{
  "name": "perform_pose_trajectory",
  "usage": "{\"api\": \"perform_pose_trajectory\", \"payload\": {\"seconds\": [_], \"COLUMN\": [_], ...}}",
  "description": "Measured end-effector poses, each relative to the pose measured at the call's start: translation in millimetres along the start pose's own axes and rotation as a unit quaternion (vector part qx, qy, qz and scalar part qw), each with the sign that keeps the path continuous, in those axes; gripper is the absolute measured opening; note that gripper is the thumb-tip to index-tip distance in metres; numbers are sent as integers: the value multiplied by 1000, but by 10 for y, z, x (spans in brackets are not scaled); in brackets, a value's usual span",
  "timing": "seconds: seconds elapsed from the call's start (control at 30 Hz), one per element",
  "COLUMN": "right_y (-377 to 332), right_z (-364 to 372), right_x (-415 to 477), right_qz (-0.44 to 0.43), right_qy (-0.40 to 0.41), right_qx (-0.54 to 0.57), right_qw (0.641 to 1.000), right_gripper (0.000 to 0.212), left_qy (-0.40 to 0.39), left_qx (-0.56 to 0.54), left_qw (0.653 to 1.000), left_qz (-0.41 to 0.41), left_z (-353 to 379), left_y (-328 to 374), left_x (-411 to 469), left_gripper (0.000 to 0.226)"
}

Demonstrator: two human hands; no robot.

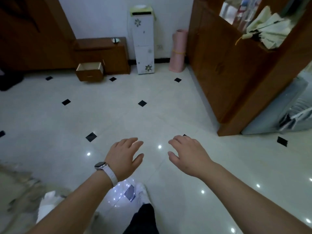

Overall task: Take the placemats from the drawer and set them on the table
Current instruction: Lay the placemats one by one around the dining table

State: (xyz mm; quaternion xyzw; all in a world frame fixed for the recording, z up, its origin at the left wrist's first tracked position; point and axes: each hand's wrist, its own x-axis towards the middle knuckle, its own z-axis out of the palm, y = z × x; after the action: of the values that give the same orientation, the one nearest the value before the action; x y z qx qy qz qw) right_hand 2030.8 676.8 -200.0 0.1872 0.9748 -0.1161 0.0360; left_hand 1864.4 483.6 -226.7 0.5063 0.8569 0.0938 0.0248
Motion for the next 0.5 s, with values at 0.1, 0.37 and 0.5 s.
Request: {"api": "perform_pose_trajectory", "payload": {"seconds": [0.1, 0.37, 0.5], "right_y": [-63, -581, -886], "right_z": [-26, -351, -444], "right_x": [675, 2433, 3090], "right_qz": [-19, -65, -96], "right_qy": [-9, -24, -26], "right_qx": [-16, -37, -34], "right_qw": [1000, 997, 994], "right_gripper": [45, 48, 53], "left_qy": [-4, 33, 50], "left_qx": [-11, -24, -27], "left_qw": [1000, 997, 992], "left_qz": [-21, -60, -109], "left_z": [99, -133, -308], "left_y": [-448, -1773, -2358], "left_x": [366, 1211, 1453], "left_gripper": [52, 48, 49]}}
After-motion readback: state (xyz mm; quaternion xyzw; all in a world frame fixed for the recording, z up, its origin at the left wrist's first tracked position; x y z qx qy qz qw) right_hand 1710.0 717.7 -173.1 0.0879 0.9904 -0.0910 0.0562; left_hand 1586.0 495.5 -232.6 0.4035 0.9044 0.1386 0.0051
